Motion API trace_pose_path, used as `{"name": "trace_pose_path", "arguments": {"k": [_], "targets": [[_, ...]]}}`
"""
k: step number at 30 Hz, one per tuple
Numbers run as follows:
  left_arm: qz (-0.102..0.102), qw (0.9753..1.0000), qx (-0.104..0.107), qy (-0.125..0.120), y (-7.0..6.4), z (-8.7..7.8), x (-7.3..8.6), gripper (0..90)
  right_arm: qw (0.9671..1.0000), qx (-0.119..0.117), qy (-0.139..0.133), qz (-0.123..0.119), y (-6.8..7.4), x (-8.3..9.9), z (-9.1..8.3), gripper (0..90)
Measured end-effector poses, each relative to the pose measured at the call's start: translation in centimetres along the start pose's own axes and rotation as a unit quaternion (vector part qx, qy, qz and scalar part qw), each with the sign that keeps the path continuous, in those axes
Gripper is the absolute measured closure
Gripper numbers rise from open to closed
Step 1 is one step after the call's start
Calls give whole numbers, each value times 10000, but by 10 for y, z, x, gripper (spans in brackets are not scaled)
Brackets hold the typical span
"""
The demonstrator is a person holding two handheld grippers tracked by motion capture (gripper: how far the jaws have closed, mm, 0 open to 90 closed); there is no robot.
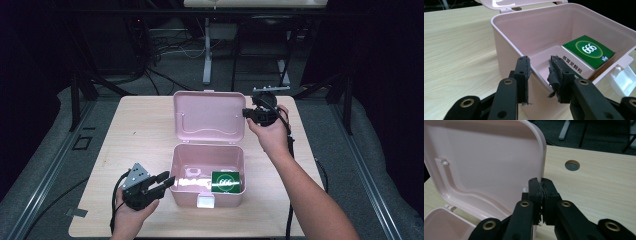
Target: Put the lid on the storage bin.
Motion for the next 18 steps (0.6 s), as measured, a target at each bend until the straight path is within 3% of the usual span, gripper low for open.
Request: {"name": "trace_pose_path", "arguments": {"k": [8,18], "targets": [[-6,10000,-13,-2,0,0,0,685,9998,-109,-171,-52,4,6,-12,875],[18,10000,-21,10,-2,-2,1,684,9984,-92,-442,-352,12,16,-25,876]]}}
Point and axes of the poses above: each handheld gripper's, and its own axes: z roughly forward along the jaws, x roughly out of its underside, y roughly to its left, the point moved 5 cm from there along z, roughly forward along the jaws, and after that the axes turned 2 degrees about -x, right-handed, at the moved point
